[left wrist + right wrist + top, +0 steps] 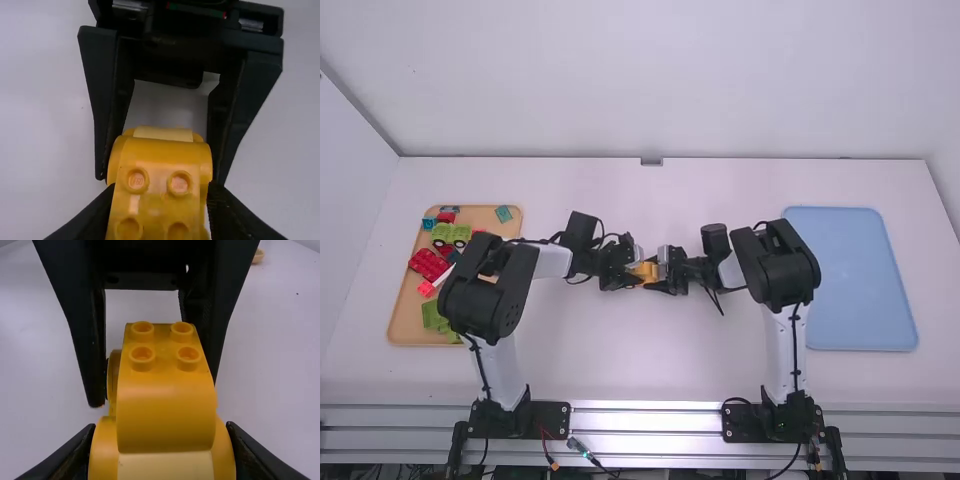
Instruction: Assemble lego blocks to make yellow taxi
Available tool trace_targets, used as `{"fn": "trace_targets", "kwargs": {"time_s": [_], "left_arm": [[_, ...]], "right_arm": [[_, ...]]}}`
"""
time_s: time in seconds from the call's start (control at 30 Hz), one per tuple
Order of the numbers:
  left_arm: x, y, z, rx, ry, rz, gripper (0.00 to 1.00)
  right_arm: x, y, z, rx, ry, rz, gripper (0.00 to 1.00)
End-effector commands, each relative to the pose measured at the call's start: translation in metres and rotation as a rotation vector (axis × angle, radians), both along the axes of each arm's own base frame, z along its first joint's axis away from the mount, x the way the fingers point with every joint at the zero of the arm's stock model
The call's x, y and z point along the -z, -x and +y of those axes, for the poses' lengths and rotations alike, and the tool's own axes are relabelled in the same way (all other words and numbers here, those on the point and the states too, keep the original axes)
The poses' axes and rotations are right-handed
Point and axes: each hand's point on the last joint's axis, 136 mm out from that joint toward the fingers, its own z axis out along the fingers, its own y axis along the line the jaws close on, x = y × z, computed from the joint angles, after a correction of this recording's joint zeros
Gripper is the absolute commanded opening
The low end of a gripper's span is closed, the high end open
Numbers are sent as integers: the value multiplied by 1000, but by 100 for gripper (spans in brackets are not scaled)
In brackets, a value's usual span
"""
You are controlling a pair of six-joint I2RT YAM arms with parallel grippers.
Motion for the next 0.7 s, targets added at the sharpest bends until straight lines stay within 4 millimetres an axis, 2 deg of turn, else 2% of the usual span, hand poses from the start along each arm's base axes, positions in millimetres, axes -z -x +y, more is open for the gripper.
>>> {"fn": "trace_targets", "kwargs": {"time_s": [0.0, 0.23, 0.27, 0.3, 0.33, 0.43, 0.53, 0.6, 0.67], "left_arm": [[5, 9, 15, 6, 36, 35, 50], [-5, 5, 27, 12, 97, 5, 60], [-6, 2, 29, 5, 104, 0, 68], [-7, 2, 30, 3, 107, -1, 72], [-10, 0, 33, 1, 123, -7, 99], [-20, -3, 39, -4, 161, -20, 99], [-43, -8, 55, -21, 267, -39, 99], [-55, -11, 67, -35, 327, -49, 99], [-63, -13, 81, -55, 374, -57, 99]], "right_arm": [[13, -1, -3, 31, 36, 32, 39], [13, -1, -3, 31, 36, 32, 38], [13, -1, -4, 32, 37, 32, 39], [13, -1, -4, 32, 37, 32, 39], [13, -1, -4, 31, 36, 32, 38], [13, -1, -3, 31, 37, 32, 38], [13, -1, -3, 31, 36, 32, 40], [13, -1, -3, 31, 35, 28, 44], [12, -1, -3, 29, 33, 27, 55]]}}
